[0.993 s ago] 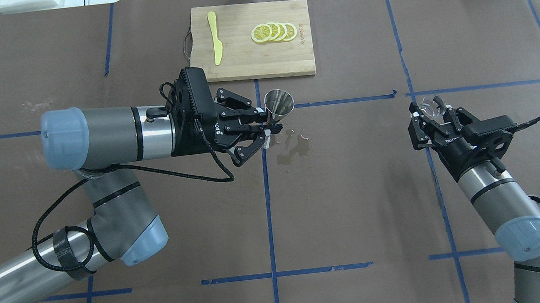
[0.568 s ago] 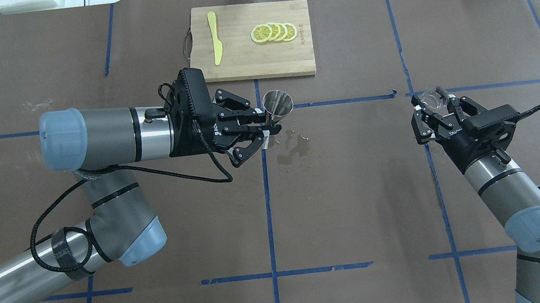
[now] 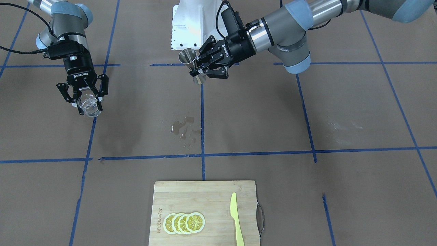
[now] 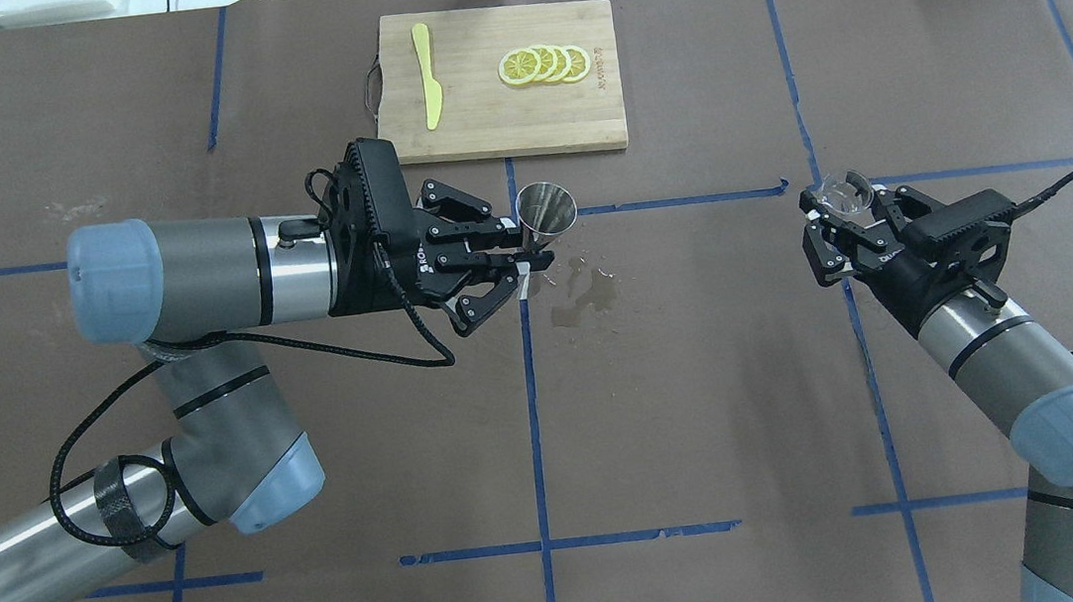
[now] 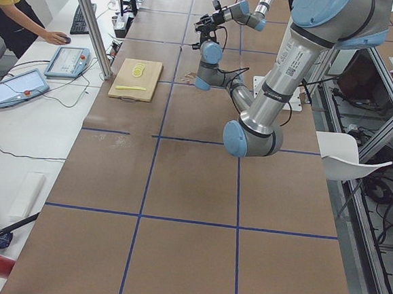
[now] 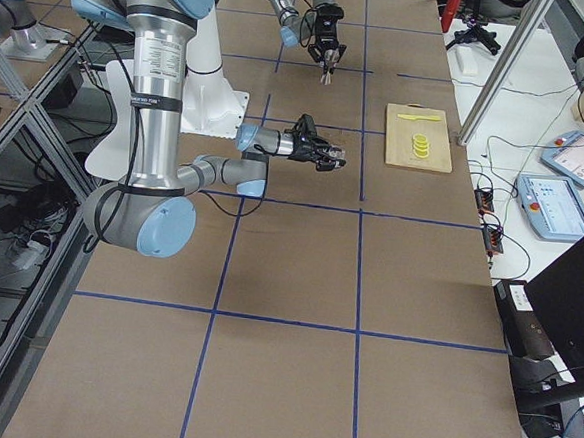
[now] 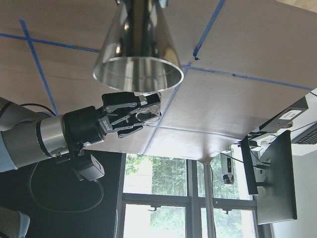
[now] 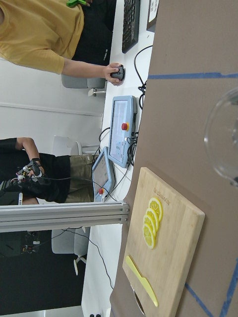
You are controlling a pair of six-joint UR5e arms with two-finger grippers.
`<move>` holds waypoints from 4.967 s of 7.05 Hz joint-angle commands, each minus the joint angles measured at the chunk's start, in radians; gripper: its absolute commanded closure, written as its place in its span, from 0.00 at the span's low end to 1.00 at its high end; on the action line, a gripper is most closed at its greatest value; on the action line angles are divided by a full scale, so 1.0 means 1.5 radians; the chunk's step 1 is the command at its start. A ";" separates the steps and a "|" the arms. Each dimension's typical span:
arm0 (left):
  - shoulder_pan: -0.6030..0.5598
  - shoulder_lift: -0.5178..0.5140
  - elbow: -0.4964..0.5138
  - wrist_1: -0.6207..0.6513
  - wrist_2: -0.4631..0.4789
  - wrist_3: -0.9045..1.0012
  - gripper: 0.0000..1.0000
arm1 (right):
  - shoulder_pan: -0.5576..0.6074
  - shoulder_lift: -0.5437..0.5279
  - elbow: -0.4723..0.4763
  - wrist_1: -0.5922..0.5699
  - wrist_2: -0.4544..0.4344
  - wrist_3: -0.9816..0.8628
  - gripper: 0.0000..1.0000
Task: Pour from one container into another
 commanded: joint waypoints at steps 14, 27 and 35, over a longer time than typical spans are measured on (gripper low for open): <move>0.011 0.003 0.025 -0.002 0.028 0.088 1.00 | -0.013 0.293 0.234 -0.606 0.038 -0.125 1.00; 0.014 0.004 0.025 -0.004 0.027 0.088 1.00 | -0.100 0.338 0.203 -0.675 -0.109 -0.255 1.00; 0.014 0.004 0.025 -0.004 0.027 0.088 1.00 | -0.111 0.367 0.204 -0.736 -0.134 -0.277 1.00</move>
